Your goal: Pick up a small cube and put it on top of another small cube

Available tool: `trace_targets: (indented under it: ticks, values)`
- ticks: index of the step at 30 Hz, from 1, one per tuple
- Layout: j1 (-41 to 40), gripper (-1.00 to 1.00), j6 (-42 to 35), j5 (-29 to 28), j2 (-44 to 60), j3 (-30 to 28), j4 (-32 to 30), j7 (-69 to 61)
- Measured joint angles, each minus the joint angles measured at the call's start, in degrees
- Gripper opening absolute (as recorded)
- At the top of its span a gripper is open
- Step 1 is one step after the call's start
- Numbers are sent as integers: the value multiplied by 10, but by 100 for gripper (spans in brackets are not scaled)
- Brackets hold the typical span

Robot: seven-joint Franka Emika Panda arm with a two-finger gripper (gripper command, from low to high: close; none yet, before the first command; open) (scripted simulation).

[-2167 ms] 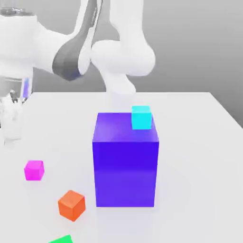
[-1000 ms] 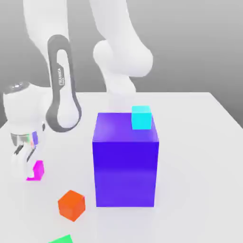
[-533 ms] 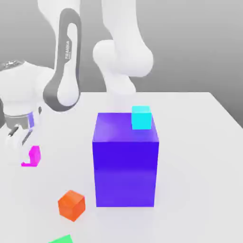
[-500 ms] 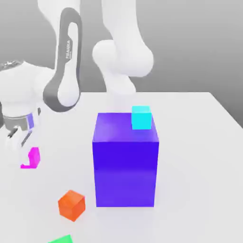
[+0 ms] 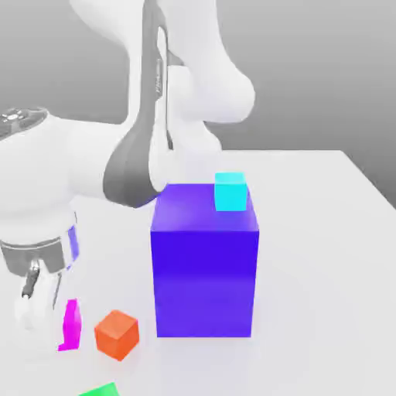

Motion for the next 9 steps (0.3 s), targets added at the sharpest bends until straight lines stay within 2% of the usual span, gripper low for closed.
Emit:
trace_targets:
  ticks: [2,5,6,9]
  values:
    - [21,-100,-6,-11,20,4,26,26]
    - [36,-100,37,-28,76,-6,37,43]
    - [39,100,50,-32,90,-9,38,46]
    - [39,100,50,-32,90,-9,38,46]
